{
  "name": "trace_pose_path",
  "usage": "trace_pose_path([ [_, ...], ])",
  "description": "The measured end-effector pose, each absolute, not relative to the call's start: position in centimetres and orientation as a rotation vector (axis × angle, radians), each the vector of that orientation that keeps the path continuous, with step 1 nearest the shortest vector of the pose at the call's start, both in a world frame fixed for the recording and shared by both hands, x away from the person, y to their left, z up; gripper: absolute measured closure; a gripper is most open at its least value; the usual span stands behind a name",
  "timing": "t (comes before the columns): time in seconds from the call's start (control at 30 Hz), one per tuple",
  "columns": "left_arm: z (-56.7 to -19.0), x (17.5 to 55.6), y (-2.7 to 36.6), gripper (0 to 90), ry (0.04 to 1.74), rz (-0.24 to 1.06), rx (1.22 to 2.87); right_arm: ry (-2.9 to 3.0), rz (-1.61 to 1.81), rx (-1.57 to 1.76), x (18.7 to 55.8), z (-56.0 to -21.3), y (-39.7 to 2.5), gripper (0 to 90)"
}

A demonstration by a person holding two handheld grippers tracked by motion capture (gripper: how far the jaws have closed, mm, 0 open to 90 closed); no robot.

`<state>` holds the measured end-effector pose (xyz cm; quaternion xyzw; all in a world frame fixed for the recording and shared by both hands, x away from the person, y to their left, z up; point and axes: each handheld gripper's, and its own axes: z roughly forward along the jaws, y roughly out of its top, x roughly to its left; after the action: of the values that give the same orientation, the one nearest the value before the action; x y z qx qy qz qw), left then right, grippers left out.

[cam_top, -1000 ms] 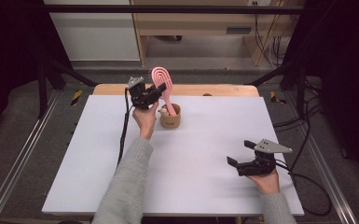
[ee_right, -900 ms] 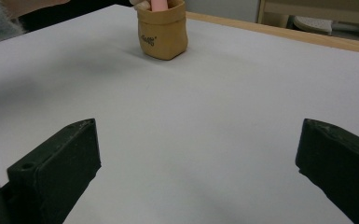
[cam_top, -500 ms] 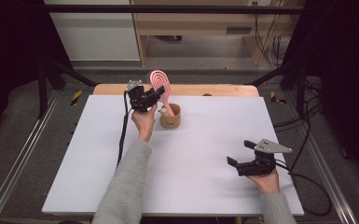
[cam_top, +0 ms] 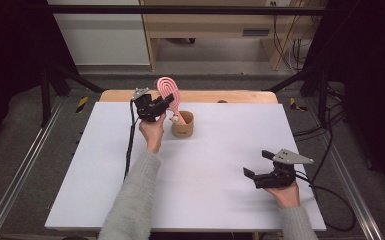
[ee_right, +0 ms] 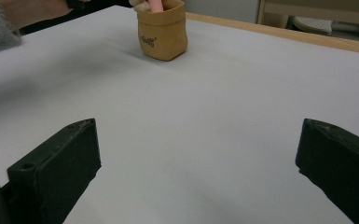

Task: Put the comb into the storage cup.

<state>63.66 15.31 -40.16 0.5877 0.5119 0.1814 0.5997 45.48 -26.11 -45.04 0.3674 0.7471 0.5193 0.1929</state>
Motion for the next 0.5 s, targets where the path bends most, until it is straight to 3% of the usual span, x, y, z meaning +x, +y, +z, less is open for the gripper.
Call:
trace_pose_path([
  [0.5, -40.50, 63.47, 16.20, 61.0, 1.200, 0.430, 1.365, 2.096, 1.457, 1.032, 45.49, -45.06, -26.09, 0.2],
])
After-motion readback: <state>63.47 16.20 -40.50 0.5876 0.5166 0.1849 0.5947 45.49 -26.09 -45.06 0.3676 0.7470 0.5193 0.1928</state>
